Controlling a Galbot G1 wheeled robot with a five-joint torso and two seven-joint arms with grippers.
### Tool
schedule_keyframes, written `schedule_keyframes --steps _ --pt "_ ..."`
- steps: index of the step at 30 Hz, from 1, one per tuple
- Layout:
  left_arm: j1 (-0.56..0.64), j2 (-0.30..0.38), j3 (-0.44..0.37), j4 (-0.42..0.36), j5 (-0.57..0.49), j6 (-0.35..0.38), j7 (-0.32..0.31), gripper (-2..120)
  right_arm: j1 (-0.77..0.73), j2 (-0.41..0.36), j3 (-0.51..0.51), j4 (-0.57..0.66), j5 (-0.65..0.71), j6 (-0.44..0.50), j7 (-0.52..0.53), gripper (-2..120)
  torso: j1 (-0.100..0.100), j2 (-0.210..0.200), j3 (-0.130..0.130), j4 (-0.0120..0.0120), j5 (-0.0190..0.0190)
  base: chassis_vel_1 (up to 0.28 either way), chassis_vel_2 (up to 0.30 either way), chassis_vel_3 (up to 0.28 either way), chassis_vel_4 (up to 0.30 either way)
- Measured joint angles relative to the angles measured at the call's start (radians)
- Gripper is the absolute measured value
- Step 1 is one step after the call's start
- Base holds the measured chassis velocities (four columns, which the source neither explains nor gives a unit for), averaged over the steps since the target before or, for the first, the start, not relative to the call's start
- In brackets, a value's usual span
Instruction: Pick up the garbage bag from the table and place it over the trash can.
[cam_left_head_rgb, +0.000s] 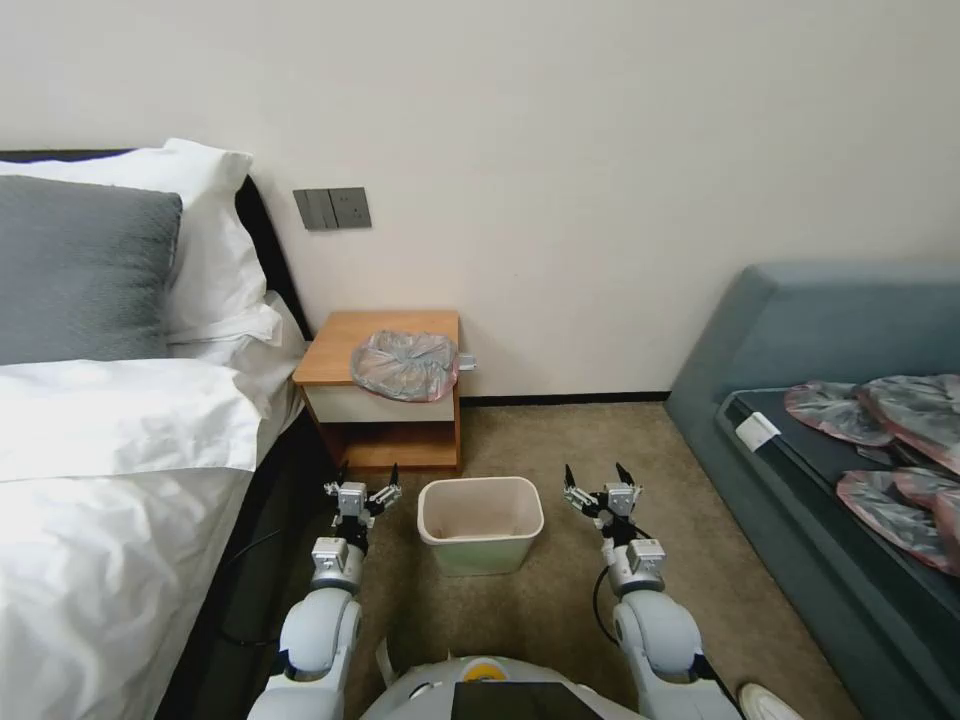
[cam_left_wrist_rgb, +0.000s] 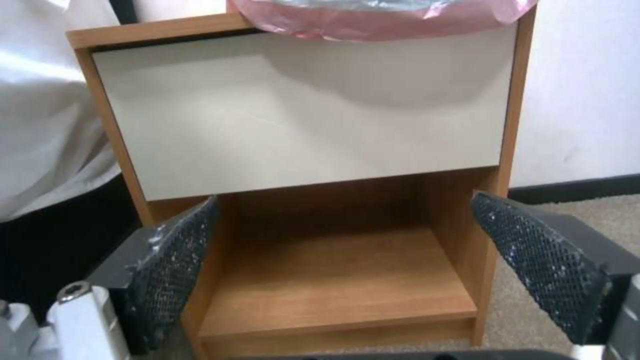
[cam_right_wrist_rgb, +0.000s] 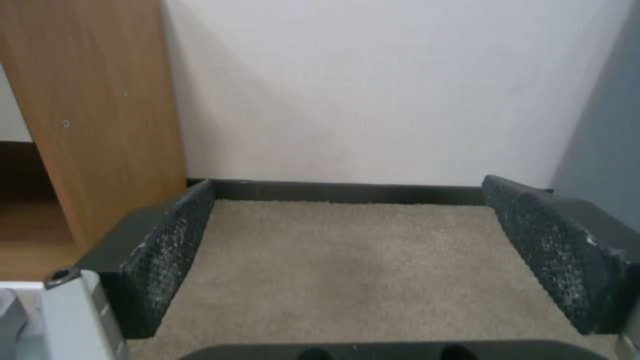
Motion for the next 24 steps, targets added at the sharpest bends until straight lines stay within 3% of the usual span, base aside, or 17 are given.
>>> schedule_keyframes --steps 24 --pt "0.000 0.000 0.000 0.000 0.000 0.000 0.000 97 0.000 0.000 0.000 0.000 0.000 0.000 0.000 100 0.000 0.000 0.000 0.0000 0.0000 0.000 0.000 0.000 0.000"
